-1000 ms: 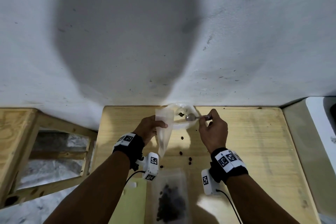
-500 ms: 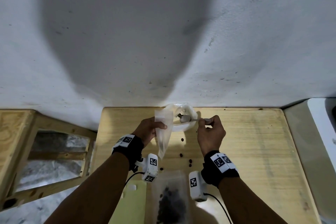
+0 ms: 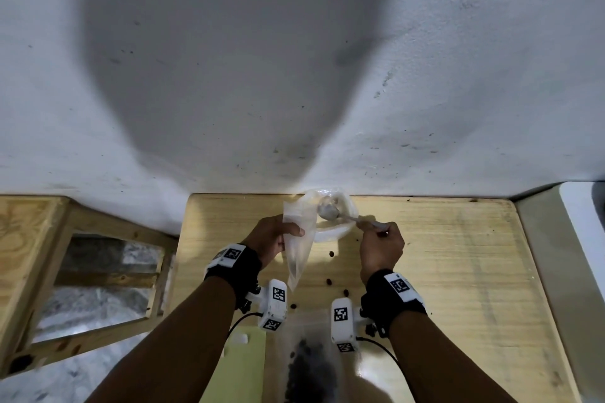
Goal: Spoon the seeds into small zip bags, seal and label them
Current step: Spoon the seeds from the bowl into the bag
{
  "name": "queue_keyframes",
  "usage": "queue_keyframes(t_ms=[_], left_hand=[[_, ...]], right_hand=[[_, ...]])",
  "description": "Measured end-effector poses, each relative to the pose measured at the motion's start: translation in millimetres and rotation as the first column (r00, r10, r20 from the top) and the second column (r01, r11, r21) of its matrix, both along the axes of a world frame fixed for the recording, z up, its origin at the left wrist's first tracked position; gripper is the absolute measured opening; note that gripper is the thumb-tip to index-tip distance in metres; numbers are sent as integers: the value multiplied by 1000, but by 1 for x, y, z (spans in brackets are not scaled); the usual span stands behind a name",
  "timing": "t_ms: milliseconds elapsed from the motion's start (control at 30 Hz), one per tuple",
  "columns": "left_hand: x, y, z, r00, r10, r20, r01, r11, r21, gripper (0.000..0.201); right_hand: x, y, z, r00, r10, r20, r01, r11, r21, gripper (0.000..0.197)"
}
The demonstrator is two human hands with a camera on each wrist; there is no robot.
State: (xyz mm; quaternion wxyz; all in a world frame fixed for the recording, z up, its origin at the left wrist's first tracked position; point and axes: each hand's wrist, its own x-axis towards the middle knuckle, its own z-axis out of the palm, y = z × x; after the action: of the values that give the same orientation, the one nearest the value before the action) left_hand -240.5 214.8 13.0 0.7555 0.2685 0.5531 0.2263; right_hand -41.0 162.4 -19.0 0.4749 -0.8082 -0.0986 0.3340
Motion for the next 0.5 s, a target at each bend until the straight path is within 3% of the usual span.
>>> queue_keyframes(t_ms=[267, 500], left_hand=[[0, 0, 2, 1000, 4, -5, -4, 1000, 2, 82], [0, -3, 4, 1000, 0, -4, 0, 1000, 5, 81]], right_hand=[[0, -2, -3, 993, 101, 53, -102, 994, 23, 34], [-3, -4, -5, 990, 36, -137, -39, 999, -18, 30]])
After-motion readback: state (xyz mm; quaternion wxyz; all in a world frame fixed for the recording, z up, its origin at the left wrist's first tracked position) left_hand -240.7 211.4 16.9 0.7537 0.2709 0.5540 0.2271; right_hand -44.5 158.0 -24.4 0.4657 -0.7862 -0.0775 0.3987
